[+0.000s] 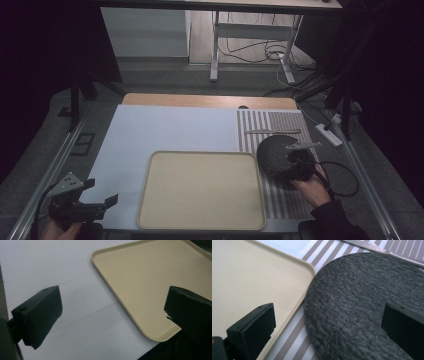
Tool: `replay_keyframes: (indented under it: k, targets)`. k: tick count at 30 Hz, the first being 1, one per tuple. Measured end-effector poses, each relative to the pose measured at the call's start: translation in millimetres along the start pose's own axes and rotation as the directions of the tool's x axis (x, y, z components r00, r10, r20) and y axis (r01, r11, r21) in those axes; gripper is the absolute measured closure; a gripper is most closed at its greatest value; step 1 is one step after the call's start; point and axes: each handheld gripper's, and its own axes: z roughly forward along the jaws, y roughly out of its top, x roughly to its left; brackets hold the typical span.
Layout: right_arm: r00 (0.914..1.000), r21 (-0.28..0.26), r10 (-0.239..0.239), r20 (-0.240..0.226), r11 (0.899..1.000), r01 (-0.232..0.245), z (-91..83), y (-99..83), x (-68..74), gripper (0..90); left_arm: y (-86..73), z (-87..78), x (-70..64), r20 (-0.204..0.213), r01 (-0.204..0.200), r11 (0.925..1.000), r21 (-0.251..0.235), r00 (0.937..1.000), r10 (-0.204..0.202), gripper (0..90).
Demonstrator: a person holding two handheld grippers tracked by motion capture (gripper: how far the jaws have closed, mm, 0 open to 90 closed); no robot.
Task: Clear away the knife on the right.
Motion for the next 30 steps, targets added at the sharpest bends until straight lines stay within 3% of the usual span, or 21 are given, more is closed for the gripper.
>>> replay_keyframes:
  k: [2, 18, 30]
  targets:
    - [0.9998, 0.018, 0.001, 0.022, 1.0, -0.001, 7.5, 4.1, -5.3, 0.0, 0.0, 0.0, 0.1, 0.001, 0.0, 1.0, -0.001, 1.0, 0.0, 2.2]
    - [0.9982, 0.044, 0.042, 0.044, 0.998, -0.044, 31.0, 21.6, -32.8, 0.0, 0.0, 0.0, 0.5, 0.002, 0.003, 1.0, -0.001, 1.0, -0.003, 2.2]
    - [0.9926, 0.081, 0.07, 0.1, 0.994, -0.078, 53.5, 34.6, -56.1, 0.0, 0.0, 0.2, 0.6, 0.003, 0.002, 1.0, 0.0, 1.0, -0.002, 2.2]
